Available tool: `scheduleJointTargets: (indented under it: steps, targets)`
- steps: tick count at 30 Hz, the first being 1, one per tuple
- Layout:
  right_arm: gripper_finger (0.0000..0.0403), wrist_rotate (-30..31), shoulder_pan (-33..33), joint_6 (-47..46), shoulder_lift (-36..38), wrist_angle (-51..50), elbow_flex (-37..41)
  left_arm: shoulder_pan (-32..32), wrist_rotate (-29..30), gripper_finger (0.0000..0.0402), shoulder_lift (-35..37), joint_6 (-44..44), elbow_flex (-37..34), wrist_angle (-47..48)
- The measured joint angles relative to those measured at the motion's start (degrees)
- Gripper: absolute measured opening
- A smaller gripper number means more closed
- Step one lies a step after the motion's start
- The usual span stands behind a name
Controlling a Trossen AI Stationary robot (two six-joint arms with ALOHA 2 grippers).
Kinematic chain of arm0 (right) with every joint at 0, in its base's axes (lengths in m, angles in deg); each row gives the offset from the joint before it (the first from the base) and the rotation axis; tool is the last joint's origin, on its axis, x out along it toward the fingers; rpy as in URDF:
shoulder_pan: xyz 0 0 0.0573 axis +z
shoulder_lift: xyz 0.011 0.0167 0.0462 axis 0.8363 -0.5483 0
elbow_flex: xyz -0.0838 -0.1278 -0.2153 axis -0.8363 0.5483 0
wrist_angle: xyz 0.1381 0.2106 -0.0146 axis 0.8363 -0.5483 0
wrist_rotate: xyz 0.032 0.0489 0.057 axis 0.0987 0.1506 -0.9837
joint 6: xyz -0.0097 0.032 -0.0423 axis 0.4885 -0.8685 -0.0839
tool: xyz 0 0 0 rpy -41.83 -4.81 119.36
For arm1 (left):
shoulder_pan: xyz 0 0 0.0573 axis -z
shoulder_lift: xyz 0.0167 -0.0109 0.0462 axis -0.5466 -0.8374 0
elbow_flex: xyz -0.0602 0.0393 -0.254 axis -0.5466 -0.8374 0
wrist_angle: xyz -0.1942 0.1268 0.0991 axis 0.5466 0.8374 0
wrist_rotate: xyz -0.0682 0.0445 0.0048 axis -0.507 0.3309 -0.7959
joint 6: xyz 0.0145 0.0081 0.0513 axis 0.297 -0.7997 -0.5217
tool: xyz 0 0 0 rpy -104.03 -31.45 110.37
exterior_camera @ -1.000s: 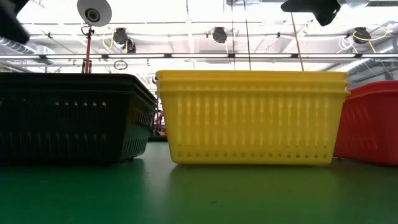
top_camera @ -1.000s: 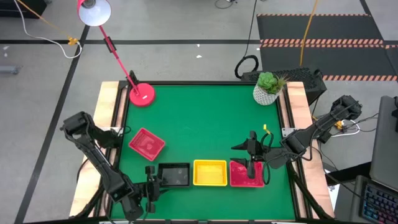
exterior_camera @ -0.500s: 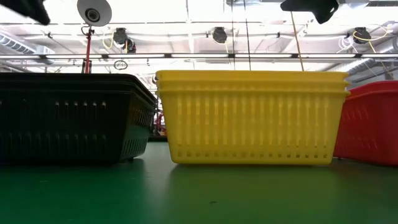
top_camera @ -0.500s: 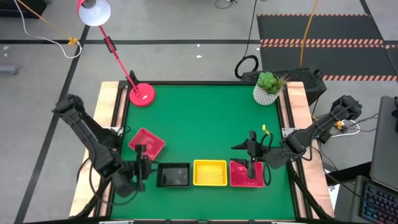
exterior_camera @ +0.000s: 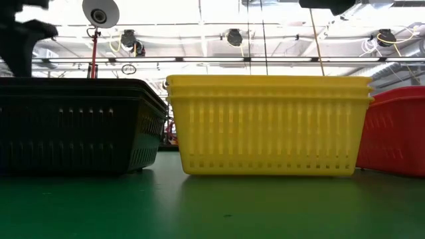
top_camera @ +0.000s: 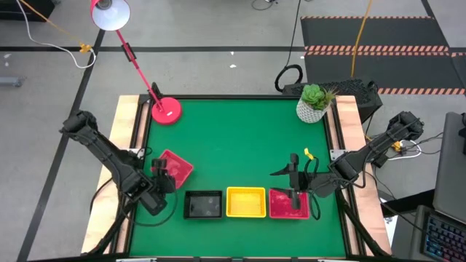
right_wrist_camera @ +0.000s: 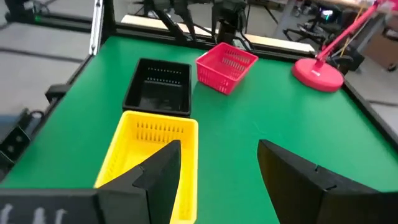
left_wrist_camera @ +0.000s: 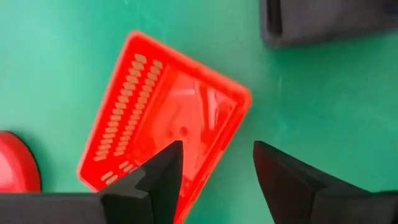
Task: Stack baskets by color
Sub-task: Stack the top red bin on top of the bottom red bin
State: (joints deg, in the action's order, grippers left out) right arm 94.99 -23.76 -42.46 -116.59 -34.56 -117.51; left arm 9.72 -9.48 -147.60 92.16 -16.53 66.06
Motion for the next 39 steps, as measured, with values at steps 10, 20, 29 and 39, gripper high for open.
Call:
scheduleJointTargets:
  steps: [10, 20, 29, 39]
  targets:
    - [0.0206, 0.12, -0.41, 9.21, 0.0, 0.0, 0.0, -0.65, -1.92, 0.0183, -0.02, -3.34, -7.77, -3.89]
    - [0.0206, 0.18, -3.57, 8.66, 0.0, 0.02, 0.0, -3.6, -2.13, 0.0123, -0.02, -7.51, -11.25, -8.15]
    - [0.0205, 0.16, -3.58, 8.59, 0.0, 0.04, -0.01, -5.45, -3.38, 0.0012, -0.02, -10.27, -11.23, -10.47]
    - [0.0205, 0.16, -3.56, 8.58, 0.0, 0.07, -0.02, -8.4, -3.01, 0.0135, -0.04, -4.82, -11.23, -11.03]
